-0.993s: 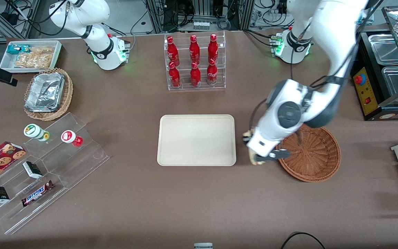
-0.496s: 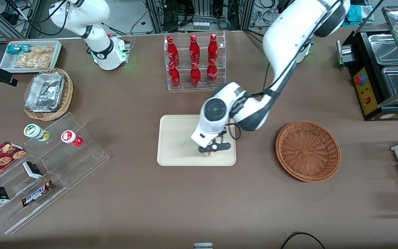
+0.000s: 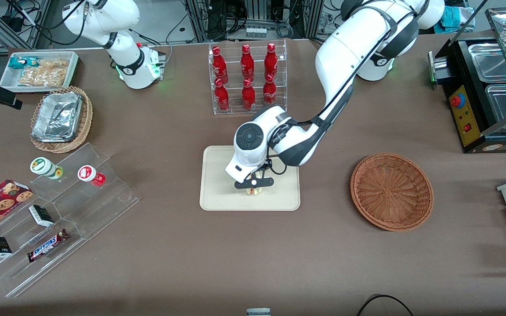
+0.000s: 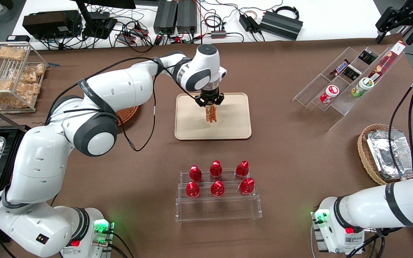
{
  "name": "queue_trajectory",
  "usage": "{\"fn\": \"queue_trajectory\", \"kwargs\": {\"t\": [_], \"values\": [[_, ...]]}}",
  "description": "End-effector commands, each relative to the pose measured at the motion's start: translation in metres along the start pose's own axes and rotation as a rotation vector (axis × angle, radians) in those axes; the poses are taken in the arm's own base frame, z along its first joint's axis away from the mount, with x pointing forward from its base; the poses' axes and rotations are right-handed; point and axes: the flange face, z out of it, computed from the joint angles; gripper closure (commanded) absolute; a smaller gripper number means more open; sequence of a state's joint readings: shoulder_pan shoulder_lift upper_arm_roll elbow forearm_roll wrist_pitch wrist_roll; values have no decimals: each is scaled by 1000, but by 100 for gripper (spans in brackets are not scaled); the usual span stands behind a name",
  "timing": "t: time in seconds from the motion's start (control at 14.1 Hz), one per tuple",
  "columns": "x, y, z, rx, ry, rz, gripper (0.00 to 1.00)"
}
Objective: Place sandwich from basket to tray
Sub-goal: 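Lower the sandwich onto the tray and open the left gripper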
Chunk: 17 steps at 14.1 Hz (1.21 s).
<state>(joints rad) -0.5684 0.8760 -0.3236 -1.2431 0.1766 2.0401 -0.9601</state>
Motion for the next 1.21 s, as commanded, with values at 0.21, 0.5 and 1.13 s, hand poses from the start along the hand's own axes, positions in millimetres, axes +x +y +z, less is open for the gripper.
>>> {"fn": "queue_trajectory", "kwargs": {"t": [0.21,0.5,1.13], "values": [[5,6,0,19,33,-10,0],[6,7,-3,21,61,-2,0],[38,-38,-83,76,129,-88,0]]}}
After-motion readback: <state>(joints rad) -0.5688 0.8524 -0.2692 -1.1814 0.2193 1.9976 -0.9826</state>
